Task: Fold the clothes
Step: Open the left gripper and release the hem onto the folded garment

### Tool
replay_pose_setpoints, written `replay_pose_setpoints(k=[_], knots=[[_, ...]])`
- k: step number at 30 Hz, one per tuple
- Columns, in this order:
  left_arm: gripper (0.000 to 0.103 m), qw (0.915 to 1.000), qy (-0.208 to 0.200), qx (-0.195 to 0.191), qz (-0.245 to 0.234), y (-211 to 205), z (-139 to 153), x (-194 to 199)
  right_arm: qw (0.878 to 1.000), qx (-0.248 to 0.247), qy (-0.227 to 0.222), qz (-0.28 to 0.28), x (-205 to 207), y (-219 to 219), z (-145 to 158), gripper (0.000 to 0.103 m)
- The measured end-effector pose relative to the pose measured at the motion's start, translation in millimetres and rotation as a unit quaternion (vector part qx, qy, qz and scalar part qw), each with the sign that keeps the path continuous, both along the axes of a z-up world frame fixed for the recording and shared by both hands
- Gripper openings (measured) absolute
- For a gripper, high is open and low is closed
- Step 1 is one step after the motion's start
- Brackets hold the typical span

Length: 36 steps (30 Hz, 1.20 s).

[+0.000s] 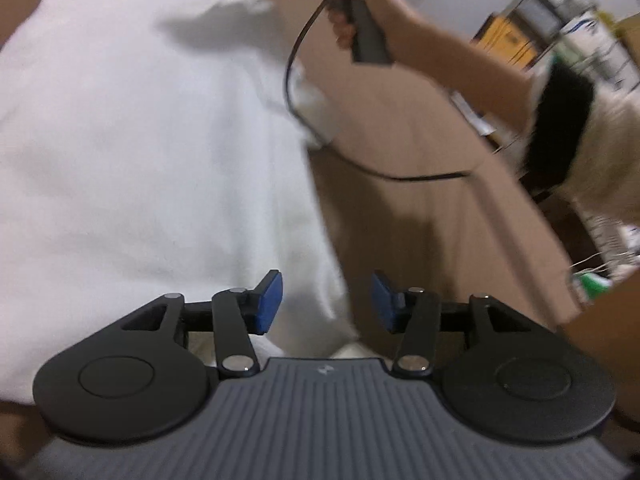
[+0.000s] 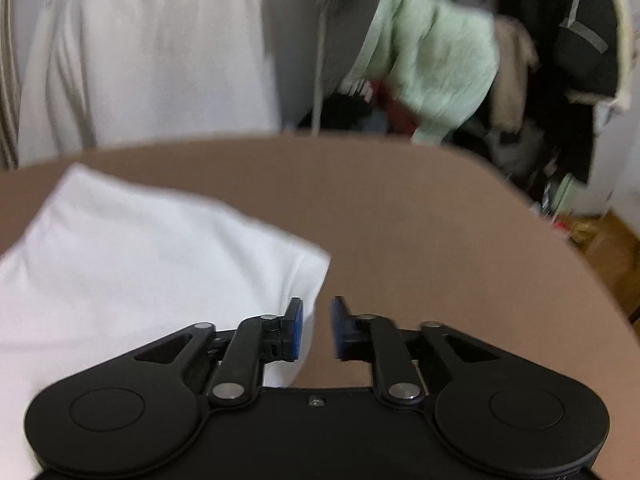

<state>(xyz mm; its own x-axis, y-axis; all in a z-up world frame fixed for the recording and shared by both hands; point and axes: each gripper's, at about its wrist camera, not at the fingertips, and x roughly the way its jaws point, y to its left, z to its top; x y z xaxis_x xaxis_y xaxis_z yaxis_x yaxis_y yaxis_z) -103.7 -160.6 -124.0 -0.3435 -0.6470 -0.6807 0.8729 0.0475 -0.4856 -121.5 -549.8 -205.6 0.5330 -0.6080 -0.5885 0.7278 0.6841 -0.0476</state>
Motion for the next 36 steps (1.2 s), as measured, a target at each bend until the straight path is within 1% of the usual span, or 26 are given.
replay_pose_setpoints(k=[2, 3, 5, 6, 7, 9, 11, 12, 14, 15, 16, 18, 19, 20, 21, 22, 23, 24, 26, 27, 29, 31, 32, 33, 34, 36], knots=[[0.056, 0.9998, -0.004, -0.021, 0.001, 18.0, 13.9, 6.6, 0.999, 0.004, -0.042, 0.025, -11.6, 11.7, 20.5, 0.054], [0.059, 0.9995, -0.018, -0.027, 0.006, 27.5, 20.9, 12.9, 0.997, 0.020, -0.059, 0.053, -17.9, 19.3, 25.6, 0.055], [0.059, 0.9959, -0.058, -0.043, 0.055, 49.0, 33.5, 33.5, 0.988, 0.065, -0.076, 0.119, -21.2, 35.6, 29.0, 0.056], [0.059, 0.9930, -0.061, -0.046, 0.090, 62.7, 38.8, 48.1, 0.980, 0.091, -0.079, 0.156, -20.1, 44.1, 28.6, 0.056], [0.059, 0.9893, -0.048, -0.045, 0.130, 78.8, 43.4, 65.4, 0.972, 0.112, -0.077, 0.191, -17.8, 54.0, 26.6, 0.056], [0.063, 0.9781, -0.042, -0.016, 0.203, 93.8, 36.8, 91.0, 0.959, 0.122, -0.044, 0.251, -6.7, 83.2, 12.0, 0.056], [0.066, 0.9608, -0.042, 0.021, 0.273, 103.5, 25.2, 113.8, 0.943, 0.127, -0.007, 0.307, 3.8, 112.3, -3.7, 0.056], [0.066, 0.9511, -0.042, 0.050, 0.302, 107.7, 18.5, 123.9, 0.939, 0.118, 0.024, 0.323, 6.6, 126.1, -15.5, 0.056], [0.066, 0.9343, -0.054, 0.109, 0.335, 113.3, 2.9, 131.9, 0.931, 0.083, 0.081, 0.345, 2.3, 152.6, -36.1, 0.056], [0.066, 0.9295, -0.055, 0.121, 0.344, 116.0, -0.5, 133.4, 0.930, 0.058, 0.088, 0.351, -6.9, 161.5, -42.6, 0.057], [0.066, 0.9282, -0.051, 0.121, 0.348, 119.0, 0.0, 134.3, 0.931, 0.044, 0.083, 0.353, -17.4, 164.8, -45.9, 0.057], [0.066, 0.9252, -0.047, 0.122, 0.356, 123.9, 3.3, 135.6, 0.934, 0.057, 0.070, 0.347, -34.7, 157.0, -46.2, 0.058], [0.069, 0.9229, -0.058, 0.126, 0.359, 121.1, 5.5, 135.6, 0.935, 0.070, 0.064, 0.342, -41.3, 150.4, -46.1, 0.058], [0.074, 0.9190, -0.077, 0.134, 0.363, 115.6, 5.8, 133.9, 0.936, 0.083, 0.059, 0.337, -48.0, 143.8, -45.9, 0.059], [0.084, 0.9137, -0.101, 0.145, 0.366, 110.9, 6.3, 131.1, 0.937, 0.093, 0.055, 0.334, -54.4, 139.1, -45.8, 0.059], [0.089, 0.9077, -0.124, 0.155, 0.370, 106.2, 6.9, 128.3, 0.936, 0.089, 0.058, 0.335, -59.8, 140.0, -45.5, 0.059], [0.089, 0.9042, -0.136, 0.159, 0.372, 105.6, 6.7, 127.8, 0.936, 0.085, 0.061, 0.336, -65.1, 140.9, -45.2, 0.059], [0.088, 0.9032, -0.138, 0.157, 0.375, 108.9, 6.1, 129.3, 0.936, 0.080, 0.063, 0.336, -70.7, 143.6, -44.3, 0.059], [0.087, 0.9031, -0.128, 0.138, 0.386, 116.7, 9.1, 133.9, 0.939, 0.071, 0.064, 0.331, -80.6, 154.2, -35.8, 0.059], [0.088, 0.9030, -0.124, 0.122, 0.393, 119.3, 10.8, 136.5, 0.938, 0.079, 0.056, 0.332, -84.9, 156.8, -30.0, 0.059], [0.088, 0.9020, -0.115, 0.095, 0.405, 123.0, 12.7, 142.1, 0.932, 0.115, 0.025, 0.342, -86.7, 163.1, -12.6, 0.059], [0.088, 0.9053, -0.093, 0.100, 0.402, 120.0, 8.4, 149.6, 0.923, 0.133, -0.004, 0.362, -75.7, 177.3, 4.4, 0.060], [0.088, 0.9081, -0.071, 0.104, 0.399, 118.8, 4.7, 153.6, 0.914, 0.136, -0.014, 0.382, -66.5, 189.3, 10.5, 0.060], [0.089, 0.9092, -0.038, 0.111, 0.400, 119.1, -0.7, 157.6, 0.904, 0.140, -0.020, 0.404, -57.1, 201.9, 15.5, 0.063], [0.091, 0.9077, 0.000, 0.118, 0.403, 120.1, -6.6, 161.2, 0.889, 0.142, -0.013, 0.434, -47.5, 217.7, 16.7, 0.065], [0.098, 0.8977, 0.068, 0.123, 0.418, 124.4, -20.0, 168.6, 0.862, 0.115, 0.022, 0.494, -35.3, 259.3, 11.7, 0.066]])
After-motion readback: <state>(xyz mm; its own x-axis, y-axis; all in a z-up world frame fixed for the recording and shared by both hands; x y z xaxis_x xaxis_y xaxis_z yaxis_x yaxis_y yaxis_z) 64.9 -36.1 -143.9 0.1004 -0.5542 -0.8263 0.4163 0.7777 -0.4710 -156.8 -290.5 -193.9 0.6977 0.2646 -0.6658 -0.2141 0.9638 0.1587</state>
